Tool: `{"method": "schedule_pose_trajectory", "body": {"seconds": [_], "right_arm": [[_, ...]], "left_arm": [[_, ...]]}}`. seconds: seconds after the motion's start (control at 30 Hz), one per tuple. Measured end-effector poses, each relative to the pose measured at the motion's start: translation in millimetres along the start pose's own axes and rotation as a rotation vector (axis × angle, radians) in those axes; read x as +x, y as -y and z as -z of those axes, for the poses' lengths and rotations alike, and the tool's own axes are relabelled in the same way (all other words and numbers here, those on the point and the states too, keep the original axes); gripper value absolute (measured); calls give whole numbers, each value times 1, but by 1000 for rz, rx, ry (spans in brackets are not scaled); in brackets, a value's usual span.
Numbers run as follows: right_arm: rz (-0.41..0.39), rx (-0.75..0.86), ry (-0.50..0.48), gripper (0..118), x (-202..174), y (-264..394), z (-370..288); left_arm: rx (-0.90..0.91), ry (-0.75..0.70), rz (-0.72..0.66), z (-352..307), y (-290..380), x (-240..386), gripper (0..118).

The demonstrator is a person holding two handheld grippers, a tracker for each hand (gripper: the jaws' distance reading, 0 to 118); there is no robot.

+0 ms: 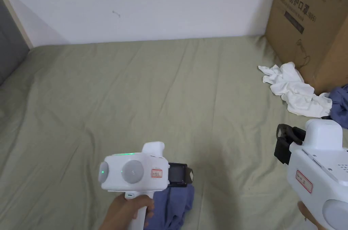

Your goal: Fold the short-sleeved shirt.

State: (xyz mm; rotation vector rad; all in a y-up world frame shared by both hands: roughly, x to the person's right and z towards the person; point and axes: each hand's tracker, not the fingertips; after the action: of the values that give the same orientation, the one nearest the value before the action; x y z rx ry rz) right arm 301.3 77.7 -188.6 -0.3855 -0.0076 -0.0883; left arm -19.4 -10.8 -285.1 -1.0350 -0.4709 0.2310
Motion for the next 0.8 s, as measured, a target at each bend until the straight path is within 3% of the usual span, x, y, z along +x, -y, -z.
{"method": "schedule_pose_trajectory", "body": {"seconds": [0.3, 0.33, 0.37, 0.4, 0.43, 0.57, 0.8], "right_arm": [[-3, 4, -16, 3, -11, -3, -2], [-4, 2, -17, 3, -11, -2, -2], [-6, -1, -16, 3, -11, -2, -2], [-8, -3, -15, 3, -11, -2, -2], [-8, -4, -13, 3, -11, -1, -2], [-7, -7, -10, 3, -9, -1, -2], [-5, -11, 4, 3, -1, -1, -1]], "left_arm": [[299, -140, 42, -36, 8, -44, 90], [335, -149, 49, -36, 13, -47, 82], [358, -163, 57, -36, 17, -49, 66], [357, -185, 62, -33, 20, -50, 32], [363, -196, 62, -28, 24, -51, 8], [338, -180, 51, -12, 35, -52, 5], [218, -166, 150, 27, 57, -30, 5]]}}
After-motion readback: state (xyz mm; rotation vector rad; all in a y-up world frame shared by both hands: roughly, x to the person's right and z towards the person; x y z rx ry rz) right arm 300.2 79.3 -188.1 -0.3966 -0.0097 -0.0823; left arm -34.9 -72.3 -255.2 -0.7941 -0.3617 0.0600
